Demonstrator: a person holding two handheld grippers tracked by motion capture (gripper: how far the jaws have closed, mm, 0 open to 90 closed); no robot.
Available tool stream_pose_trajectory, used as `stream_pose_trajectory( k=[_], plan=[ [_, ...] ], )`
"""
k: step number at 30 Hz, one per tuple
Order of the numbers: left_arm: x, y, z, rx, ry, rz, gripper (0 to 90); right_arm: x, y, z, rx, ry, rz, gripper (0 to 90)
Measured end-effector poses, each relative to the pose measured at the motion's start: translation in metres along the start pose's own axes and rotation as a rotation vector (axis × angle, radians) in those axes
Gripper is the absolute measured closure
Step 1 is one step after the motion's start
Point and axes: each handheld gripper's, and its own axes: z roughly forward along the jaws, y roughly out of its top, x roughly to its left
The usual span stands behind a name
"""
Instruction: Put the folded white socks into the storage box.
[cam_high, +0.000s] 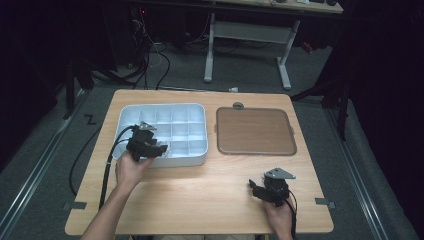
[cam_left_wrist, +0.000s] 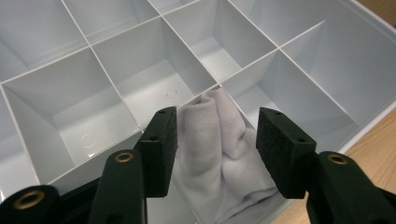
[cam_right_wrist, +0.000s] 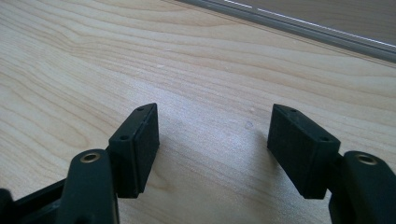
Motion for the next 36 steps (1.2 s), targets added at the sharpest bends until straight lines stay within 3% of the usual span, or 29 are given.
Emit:
stream_pose_trajectory(
  k=[4,18,36],
  plan=[
    [0.002,0.005,-0.009,-0.031,-0.023,-0.041,48.7,0.0,0.0,0.0,0.0,0.0,0.002,34.3],
    [0.009,0.015,-0.043,-0.112,-0.06,-0.097,48.5,0.0,0.0,0.0,0.0,0.0,0.0,34.3],
    [0.005,0.021,-0.079,-0.19,-0.103,-0.112,48.3,0.0,0.0,0.0,0.001,-0.001,0.002,34.4]
  ],
)
